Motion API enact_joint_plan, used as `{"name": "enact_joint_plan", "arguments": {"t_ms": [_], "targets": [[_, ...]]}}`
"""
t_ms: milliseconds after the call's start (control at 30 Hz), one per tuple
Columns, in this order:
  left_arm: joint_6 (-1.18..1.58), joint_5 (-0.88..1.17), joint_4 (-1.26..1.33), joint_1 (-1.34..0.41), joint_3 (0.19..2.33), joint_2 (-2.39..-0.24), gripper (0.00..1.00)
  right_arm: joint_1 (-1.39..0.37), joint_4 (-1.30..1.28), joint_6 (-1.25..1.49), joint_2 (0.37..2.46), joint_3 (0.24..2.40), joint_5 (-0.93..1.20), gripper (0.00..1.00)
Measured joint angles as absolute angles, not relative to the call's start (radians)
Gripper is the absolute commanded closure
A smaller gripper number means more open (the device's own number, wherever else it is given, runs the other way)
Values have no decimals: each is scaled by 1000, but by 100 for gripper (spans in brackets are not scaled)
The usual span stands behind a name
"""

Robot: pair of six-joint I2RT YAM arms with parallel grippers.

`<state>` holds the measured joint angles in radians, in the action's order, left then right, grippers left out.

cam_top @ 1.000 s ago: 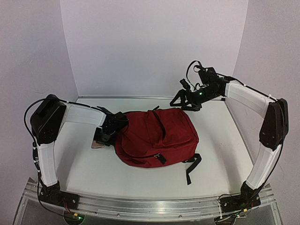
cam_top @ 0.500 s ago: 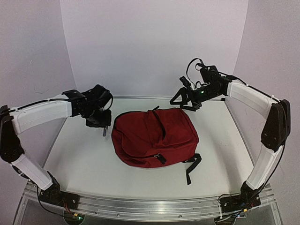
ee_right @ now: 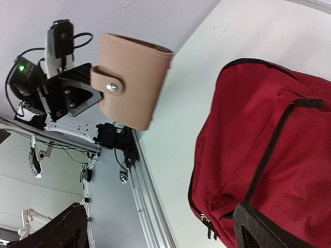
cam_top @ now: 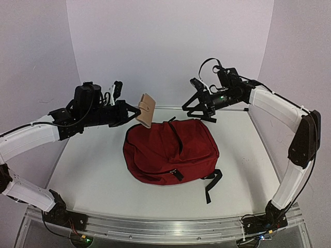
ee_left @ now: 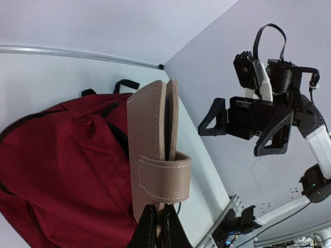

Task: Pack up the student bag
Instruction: Pick up the personal item from the center of the board.

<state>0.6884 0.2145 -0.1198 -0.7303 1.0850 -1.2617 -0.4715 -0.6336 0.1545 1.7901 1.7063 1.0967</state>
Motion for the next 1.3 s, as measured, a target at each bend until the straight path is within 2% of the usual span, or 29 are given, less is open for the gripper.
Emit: {"name": "enact_joint_plan", "arguments": {"t_ms": [133, 300, 633, 700, 800, 833, 900, 967, 1000, 1300], "targets": [[757, 315, 77, -730, 1010, -1287, 100, -521, -624, 152, 1790, 1707, 1154, 5], [845, 411, 295, -730, 969, -1305, 100, -579, -591, 156, 1790, 1706, 1178, 16], [999, 507, 574, -730, 953, -1349, 100, -604, -242, 398, 1764, 1636, 1180, 37], [1019, 521, 602, -731, 953, -1362, 100, -608, -216, 423, 1764, 1636, 1180, 44], [1053, 534, 643, -731, 952, -1386, 99, -612, -186, 450, 1764, 1637, 1182, 67], [1063, 540, 654, -730, 952, -1394, 95, -613, -179, 459, 1764, 1638, 1182, 76], [1075, 549, 665, -731, 952, -1402, 80, -614, -175, 473, 1764, 1640, 1184, 90], [1070, 549, 649, -729, 953, -1402, 64, -612, -171, 478, 1763, 1640, 1193, 94], [1067, 547, 623, -727, 955, -1402, 60, -611, -169, 485, 1760, 1640, 1200, 97], [903, 533, 260, -731, 1022, -1329, 55, -612, -169, 492, 1744, 1578, 1195, 100]]}}
